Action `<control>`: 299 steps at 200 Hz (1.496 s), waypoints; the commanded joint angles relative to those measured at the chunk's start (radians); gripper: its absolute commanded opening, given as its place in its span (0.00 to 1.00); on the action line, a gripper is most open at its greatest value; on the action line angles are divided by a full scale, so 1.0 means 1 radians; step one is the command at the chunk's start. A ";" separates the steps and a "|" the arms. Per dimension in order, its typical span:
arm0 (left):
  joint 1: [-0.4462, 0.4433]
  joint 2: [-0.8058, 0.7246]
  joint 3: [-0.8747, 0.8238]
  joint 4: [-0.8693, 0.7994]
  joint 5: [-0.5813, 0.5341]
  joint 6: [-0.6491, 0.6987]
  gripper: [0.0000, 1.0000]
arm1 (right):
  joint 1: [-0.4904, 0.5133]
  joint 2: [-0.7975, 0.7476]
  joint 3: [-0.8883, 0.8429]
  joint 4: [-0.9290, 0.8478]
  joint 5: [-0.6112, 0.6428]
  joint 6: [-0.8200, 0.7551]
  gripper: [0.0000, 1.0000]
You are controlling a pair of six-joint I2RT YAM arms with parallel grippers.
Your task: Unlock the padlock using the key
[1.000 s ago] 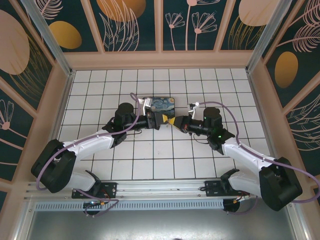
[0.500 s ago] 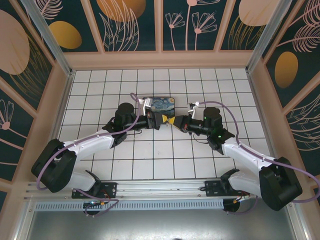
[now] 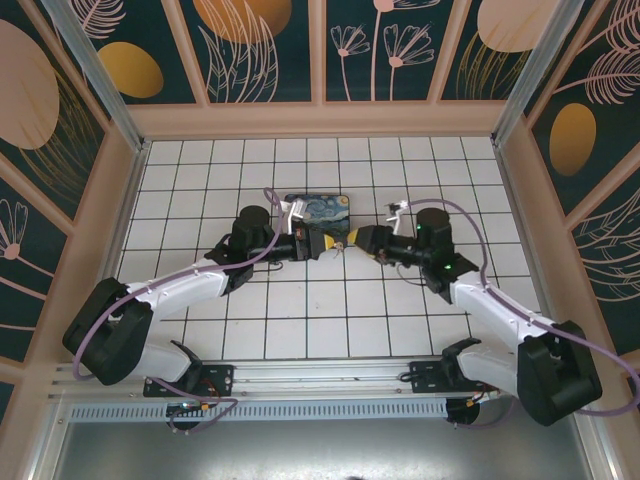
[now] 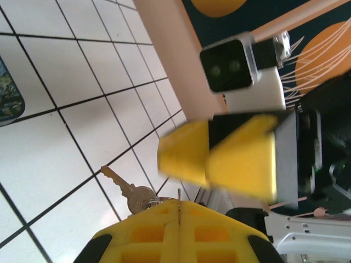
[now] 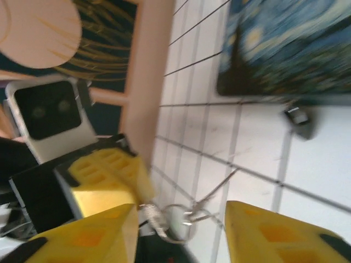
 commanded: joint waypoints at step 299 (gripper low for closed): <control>0.031 -0.023 0.079 -0.281 -0.286 0.107 0.68 | 0.006 0.029 -0.065 0.168 -0.163 -0.106 0.00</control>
